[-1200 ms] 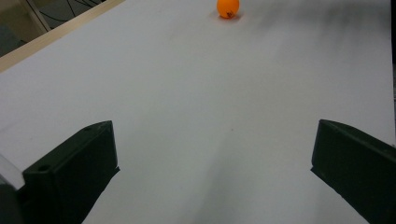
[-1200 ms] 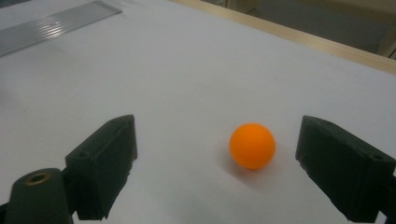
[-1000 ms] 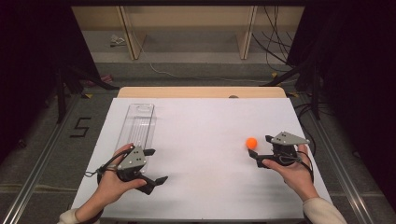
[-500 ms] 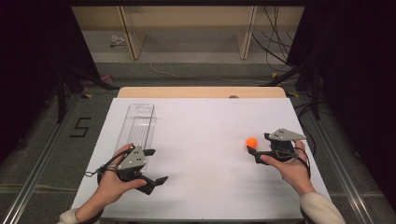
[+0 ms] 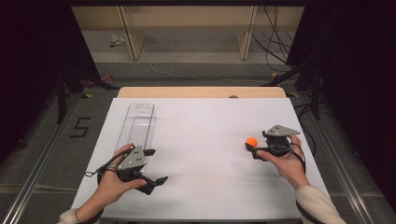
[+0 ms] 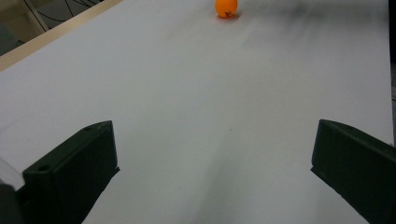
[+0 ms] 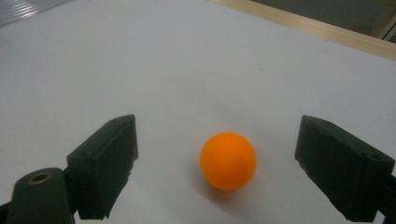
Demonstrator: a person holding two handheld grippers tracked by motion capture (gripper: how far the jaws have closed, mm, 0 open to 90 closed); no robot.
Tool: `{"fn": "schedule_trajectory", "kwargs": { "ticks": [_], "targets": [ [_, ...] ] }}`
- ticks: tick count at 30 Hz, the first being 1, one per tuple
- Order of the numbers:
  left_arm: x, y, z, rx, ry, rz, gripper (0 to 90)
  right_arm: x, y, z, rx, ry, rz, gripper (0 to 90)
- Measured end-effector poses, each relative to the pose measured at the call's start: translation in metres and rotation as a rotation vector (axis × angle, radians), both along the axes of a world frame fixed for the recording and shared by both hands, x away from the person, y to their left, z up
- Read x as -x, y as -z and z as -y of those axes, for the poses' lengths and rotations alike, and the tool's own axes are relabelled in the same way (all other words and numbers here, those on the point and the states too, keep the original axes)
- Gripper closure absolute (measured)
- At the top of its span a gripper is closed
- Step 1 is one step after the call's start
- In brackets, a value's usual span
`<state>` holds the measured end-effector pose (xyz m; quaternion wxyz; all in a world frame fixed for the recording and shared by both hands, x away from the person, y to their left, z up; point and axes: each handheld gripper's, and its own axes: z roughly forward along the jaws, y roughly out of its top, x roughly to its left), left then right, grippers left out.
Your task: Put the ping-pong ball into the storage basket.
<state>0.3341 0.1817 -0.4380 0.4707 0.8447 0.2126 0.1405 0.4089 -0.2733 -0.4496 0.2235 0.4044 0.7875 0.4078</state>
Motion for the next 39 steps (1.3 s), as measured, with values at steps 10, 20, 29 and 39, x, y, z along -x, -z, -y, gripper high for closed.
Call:
{"fn": "schedule_trajectory", "kwargs": {
  "ticks": [10, 20, 29, 39],
  "targets": [
    [0.000, 0.000, 0.000, 0.001, -0.001, -0.001, 0.0, -0.011, 0.008, -0.003, 0.021, 0.004, -0.028, 14.3],
    [0.000, 0.000, 0.000, 0.001, 0.001, -0.001, 0.0, -0.020, 0.015, -0.005, 0.032, 0.012, -0.051, 14.6],
    [0.000, 0.000, 0.000, 0.001, 0.005, -0.002, 0.0, -0.026, 0.021, -0.007, 0.043, 0.011, -0.072, 15.0],
    [0.000, 0.000, 0.000, 0.003, 0.002, -0.002, 0.0, -0.034, 0.027, -0.011, 0.051, 0.016, -0.094, 15.2]
  ]
}}
